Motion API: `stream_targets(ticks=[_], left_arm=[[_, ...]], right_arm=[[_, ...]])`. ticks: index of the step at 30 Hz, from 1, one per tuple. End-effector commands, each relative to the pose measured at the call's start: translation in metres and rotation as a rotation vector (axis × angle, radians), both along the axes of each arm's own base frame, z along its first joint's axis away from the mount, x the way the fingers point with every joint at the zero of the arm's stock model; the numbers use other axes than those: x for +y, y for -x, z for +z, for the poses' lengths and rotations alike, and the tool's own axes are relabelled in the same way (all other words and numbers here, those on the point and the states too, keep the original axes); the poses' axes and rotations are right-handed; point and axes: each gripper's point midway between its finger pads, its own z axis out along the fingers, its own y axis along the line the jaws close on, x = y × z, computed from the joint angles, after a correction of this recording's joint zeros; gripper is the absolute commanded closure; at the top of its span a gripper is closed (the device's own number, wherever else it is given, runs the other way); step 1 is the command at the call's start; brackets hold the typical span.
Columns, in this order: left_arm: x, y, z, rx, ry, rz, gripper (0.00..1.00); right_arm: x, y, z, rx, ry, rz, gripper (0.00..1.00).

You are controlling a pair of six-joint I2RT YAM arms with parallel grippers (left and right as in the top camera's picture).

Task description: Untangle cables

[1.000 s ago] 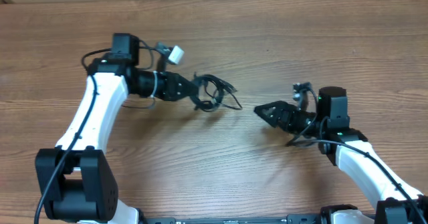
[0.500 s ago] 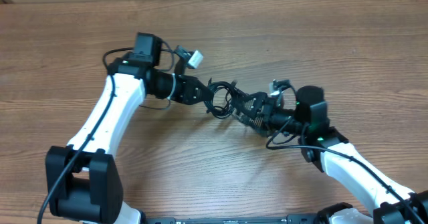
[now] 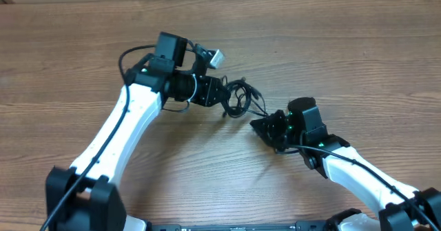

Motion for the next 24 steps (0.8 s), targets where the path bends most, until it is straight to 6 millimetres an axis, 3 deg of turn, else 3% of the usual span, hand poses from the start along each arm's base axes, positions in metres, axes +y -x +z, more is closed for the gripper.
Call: stream_targets(ticks=[1,4,6,10,12,13,14,15,21,24], left_arm=[[0.001,0.003,0.047,-0.081,0.089,0.000,0.96],[0.009,0.006,0.056,-0.100,0.083,0.018,0.96],[0.014,0.006,0.054,-0.116,0.050,0.026,0.96],[0.017,0.006,0.048,-0.123,0.016,0.025,0.96],[0.016,0.007,0.050,-0.125,0.025,0.019,0.96],[0.016,0.006,0.050,-0.126,0.027,0.018,0.96],[0.016,0.006,0.050,-0.127,0.027,0.018,0.96],[0.015,0.006,0.050,-0.126,0.026,0.018,0.96],[0.008,0.011,0.049,-0.124,0.024,-0.004,0.96],[0.006,0.011,0.046,-0.120,0.002,0.009,0.96]], right_arm=[[-0.007,-0.006,-0.007,-0.201,0.182,0.167,0.96],[-0.025,0.000,-0.021,-0.116,0.214,0.136,0.96],[-0.027,0.002,-0.016,-0.093,0.150,0.145,0.93],[-0.029,0.004,0.004,-0.068,-0.046,0.177,0.48],[-0.030,0.006,0.012,-0.059,-0.118,0.192,0.39],[-0.030,0.007,0.015,-0.056,-0.147,0.199,0.29],[-0.029,0.008,0.018,-0.038,-0.175,0.189,0.10],[-0.028,0.009,0.020,0.002,-0.210,0.169,0.00],[-0.019,0.015,0.031,0.142,-0.337,0.114,0.00],[-0.013,0.018,0.031,0.204,-0.363,0.092,0.10]])
